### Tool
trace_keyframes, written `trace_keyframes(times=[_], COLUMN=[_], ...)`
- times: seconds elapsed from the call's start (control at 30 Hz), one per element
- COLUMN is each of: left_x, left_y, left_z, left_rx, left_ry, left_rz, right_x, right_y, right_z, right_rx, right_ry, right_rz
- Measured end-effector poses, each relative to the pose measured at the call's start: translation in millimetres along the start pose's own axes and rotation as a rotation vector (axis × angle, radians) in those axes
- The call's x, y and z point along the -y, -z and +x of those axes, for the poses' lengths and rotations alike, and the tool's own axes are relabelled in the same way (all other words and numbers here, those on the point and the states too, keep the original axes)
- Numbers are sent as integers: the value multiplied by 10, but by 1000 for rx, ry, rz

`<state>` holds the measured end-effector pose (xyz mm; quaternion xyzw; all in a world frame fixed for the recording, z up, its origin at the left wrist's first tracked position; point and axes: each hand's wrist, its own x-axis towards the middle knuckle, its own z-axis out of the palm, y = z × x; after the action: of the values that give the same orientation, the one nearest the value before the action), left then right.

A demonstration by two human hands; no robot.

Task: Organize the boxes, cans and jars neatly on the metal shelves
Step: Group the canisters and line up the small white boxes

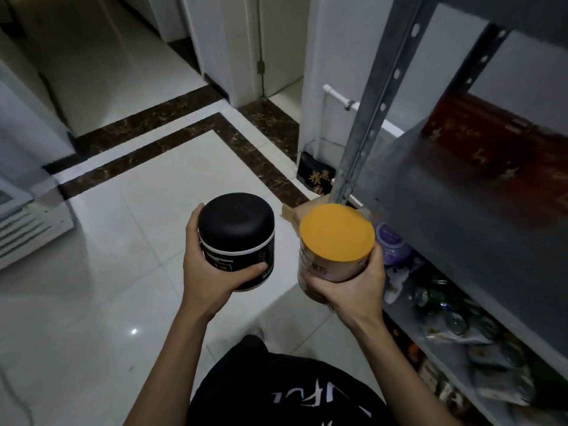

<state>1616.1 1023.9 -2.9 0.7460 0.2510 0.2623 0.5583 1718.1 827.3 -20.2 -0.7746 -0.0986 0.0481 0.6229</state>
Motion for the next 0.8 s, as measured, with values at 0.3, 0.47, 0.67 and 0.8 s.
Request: trace_keyframes(times=[0.3,0.47,0.67,0.8], left_x=[-339,-717,-1303,-1750], left_y=[121,8,-233,-393], left_z=[1221,1446,1359,1236], left_rx=[357,480,570,606], left_ry=[-194,-285,-373,-435], left_rz=[-81,-175,-306,-359], right_x=[578,874,1308,1604], right_y=[-364,-306,12,297], right_z=[32,14,-100,-193], right_rx=[-355,-484,-558,-592], right_ry=[40,113,210,280], right_rz=[21,-1,41,34])
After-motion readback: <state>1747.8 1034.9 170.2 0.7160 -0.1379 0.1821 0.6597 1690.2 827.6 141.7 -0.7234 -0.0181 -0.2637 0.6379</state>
